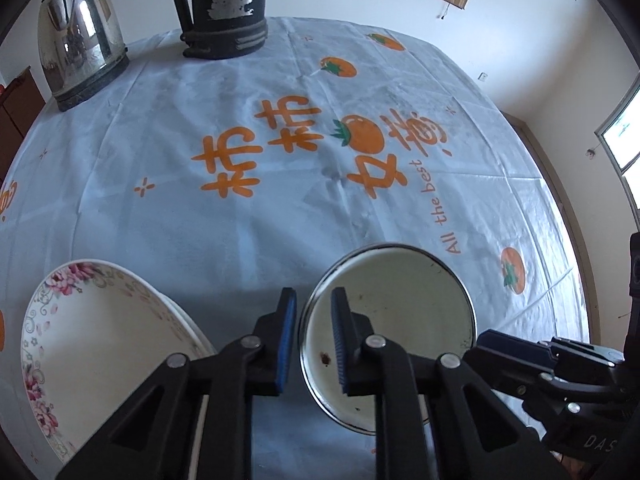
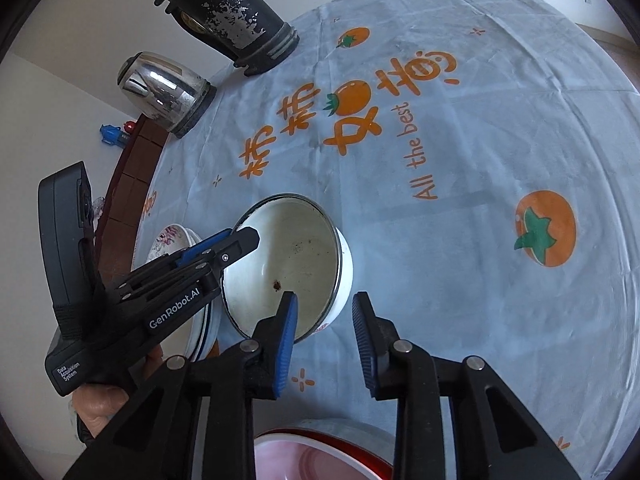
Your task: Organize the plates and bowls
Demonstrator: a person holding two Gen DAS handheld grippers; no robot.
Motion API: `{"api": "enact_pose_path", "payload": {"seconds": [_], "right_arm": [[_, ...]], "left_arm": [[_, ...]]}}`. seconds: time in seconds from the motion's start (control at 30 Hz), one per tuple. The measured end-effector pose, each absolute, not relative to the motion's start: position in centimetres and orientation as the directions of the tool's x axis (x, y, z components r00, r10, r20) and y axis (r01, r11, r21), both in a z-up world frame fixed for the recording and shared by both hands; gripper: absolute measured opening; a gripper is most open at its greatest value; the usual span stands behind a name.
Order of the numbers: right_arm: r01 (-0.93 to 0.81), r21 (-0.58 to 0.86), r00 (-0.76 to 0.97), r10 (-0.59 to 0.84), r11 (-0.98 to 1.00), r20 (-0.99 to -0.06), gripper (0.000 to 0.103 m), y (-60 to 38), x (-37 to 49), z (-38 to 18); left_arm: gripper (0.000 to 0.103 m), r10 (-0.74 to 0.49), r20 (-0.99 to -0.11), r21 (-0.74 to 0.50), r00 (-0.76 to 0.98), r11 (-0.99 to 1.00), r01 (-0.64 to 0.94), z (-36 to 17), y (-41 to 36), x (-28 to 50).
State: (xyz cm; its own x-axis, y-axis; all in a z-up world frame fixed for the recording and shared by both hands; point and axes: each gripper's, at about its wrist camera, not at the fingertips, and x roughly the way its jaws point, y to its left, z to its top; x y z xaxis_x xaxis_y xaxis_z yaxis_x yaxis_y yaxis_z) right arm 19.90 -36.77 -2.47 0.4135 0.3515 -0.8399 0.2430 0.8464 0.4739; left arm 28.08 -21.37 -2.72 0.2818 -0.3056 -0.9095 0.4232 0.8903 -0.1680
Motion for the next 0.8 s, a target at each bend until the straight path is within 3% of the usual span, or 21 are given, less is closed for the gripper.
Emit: {"api": "enact_pose_path", "payload": {"seconds": [0.3,0.8], "right_arm": [[0.252,0.445,0.369,0.340,0.860,-0.865,0.017,-36.0,21.1,-3.9],[0.217,0.350,0.459,0.221,0.911,-0.861,0.013,-35.5,18.2,0.2]], "left_arm": [[0.010,-0.295,-0.910,-0.156,0.292,0.895,0.418,-3.1,-21.4,28.1],[0.008,-0.340,-0.883,-0.174,0.323,0.877,0.449,0.6,-21.5,24.9]]}}
